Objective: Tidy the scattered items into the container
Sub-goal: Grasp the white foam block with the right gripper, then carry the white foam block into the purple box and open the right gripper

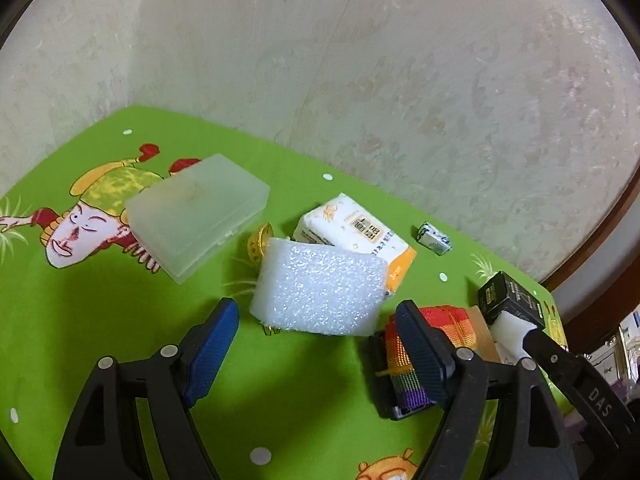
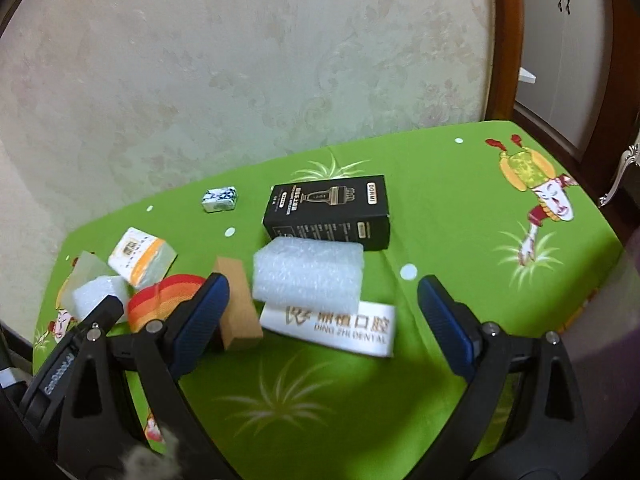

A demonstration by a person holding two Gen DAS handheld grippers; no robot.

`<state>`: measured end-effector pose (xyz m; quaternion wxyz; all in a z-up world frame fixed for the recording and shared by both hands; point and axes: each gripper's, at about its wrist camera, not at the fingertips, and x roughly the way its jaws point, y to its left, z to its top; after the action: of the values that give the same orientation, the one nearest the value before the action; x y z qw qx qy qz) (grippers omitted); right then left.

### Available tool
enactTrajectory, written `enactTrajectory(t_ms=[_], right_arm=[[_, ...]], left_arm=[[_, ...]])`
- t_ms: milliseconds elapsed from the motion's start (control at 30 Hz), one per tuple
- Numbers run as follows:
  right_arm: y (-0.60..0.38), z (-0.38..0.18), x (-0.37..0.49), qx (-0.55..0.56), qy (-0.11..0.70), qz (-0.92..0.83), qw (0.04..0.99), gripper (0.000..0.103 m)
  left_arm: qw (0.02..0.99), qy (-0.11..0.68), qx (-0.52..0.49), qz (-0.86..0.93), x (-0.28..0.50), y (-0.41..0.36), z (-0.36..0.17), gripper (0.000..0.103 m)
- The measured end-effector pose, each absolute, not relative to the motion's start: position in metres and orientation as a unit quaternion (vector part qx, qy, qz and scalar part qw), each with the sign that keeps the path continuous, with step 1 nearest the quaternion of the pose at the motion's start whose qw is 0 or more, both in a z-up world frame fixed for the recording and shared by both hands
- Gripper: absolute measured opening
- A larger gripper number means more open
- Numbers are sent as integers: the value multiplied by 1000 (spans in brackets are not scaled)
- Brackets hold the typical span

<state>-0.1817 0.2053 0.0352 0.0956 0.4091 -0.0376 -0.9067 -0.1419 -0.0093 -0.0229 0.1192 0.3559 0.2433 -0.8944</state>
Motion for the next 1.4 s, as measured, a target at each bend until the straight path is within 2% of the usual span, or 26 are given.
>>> enactTrajectory(t_ms=[200,267,367,467,800,1167,1400], right_arm=[[200,28,-196,418,-32,-903,94,95],[198,25,-199,420,-29,-902,95,95],[197,20,-204,421,-34,-901,102,93],[196,17,-206,428,-31,-896,115,64],[209,36,-183,405,-50,-904,129,64],[238,69,-107,389,-59,-901,184,64],[265,98,-67,369,-54,-904,210,64]], left_arm=[[120,243,357,-894,-144,-10,-25,80],[119,245,357,-894,-144,-10,-25,69],[119,247,356,-893,-143,-11,-25,65],[119,251,354,-893,-145,-12,-25,64],[124,258,333,-899,-124,-11,-20,63],[103,296,308,-898,-51,5,-4,63],[79,287,301,-906,-17,30,10,63]])
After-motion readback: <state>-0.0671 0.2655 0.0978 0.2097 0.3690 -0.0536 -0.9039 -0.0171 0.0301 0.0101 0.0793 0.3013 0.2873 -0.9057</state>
